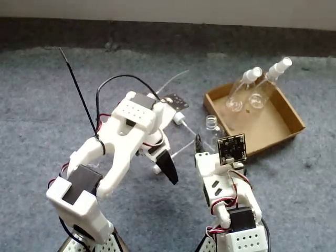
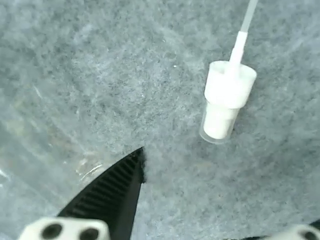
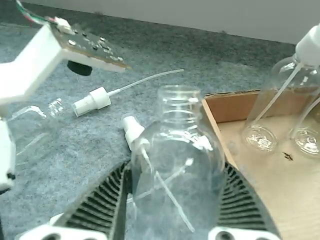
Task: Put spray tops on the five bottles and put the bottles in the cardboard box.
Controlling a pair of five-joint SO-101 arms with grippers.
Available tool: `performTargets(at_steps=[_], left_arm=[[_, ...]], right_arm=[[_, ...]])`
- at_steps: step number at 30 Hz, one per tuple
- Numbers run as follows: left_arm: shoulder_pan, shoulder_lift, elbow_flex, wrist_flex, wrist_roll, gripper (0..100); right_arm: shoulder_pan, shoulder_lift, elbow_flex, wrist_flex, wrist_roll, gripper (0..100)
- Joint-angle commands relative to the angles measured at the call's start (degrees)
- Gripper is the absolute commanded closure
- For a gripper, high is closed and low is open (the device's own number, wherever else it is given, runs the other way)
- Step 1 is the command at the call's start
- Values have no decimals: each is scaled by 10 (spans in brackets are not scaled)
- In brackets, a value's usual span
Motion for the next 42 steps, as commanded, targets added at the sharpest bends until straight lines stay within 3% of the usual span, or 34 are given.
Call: performTargets(at_steps=[1,6,13,22,28,35,42], left_arm=[[-7,-30,29,-78,-8,486],[-7,-29,56,-131,-7,503],[3,-29,95,-221,-11,700],[24,-30,172,-324,-8,716],[23,-32,178,-329,-8,738],[27,-31,174,-330,-11,987],[23,-34,178,-327,-11,987]], right_arm=[[7,-13,55,-15,-1,854],[7,-13,55,-15,-1,854],[7,-13,55,-15,-1,854],[7,-13,55,-15,-1,854],[7,-13,55,-15,-1,854],[7,-13,55,-15,-1,854],[7,-13,55,-15,-1,854]])
